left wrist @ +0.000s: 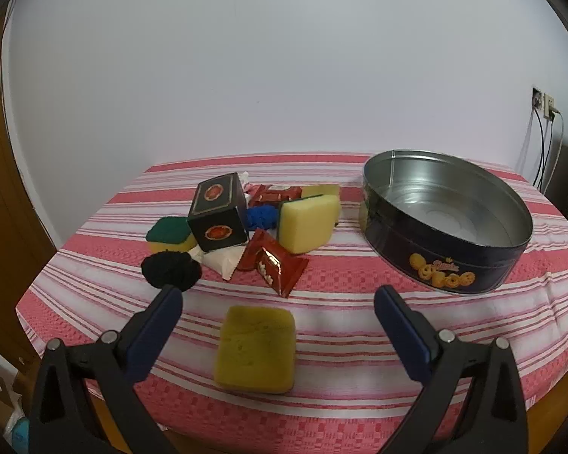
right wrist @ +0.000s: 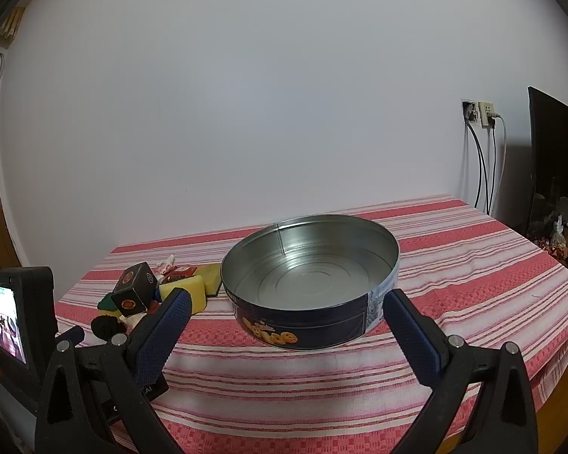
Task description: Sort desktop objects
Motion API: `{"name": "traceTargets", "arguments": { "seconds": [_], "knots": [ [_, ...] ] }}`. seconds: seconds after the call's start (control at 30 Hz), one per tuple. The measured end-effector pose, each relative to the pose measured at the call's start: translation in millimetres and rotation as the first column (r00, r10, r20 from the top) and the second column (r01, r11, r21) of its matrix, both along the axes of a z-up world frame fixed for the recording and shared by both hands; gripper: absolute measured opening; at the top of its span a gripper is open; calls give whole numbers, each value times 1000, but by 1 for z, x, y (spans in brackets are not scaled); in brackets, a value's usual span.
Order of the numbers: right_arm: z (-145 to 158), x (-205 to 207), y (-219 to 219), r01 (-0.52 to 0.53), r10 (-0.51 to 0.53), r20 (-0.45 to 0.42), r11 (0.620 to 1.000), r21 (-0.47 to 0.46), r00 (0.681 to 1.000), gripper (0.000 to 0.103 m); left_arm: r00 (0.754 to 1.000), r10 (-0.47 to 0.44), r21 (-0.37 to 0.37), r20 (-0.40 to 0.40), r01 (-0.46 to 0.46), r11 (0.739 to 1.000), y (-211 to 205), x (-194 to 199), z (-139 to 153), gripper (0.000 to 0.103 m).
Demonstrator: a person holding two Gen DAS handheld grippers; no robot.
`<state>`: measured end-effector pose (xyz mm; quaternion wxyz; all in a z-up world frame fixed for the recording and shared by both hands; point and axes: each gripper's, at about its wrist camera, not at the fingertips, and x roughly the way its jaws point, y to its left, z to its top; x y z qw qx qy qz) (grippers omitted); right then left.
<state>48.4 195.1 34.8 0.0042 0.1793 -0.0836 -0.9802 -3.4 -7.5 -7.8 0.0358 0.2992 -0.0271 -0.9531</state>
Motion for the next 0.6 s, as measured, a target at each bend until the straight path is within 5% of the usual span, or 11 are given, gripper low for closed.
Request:
{"name": "traceTargets", "arguments": {
  "seconds": [0.6],
  "knots": [
    [-4,-2,-6,-17,17,19,1000,4,1000,103,1000,14,6,20,-14,1000,-2,2,-5,103]
  ]
}}
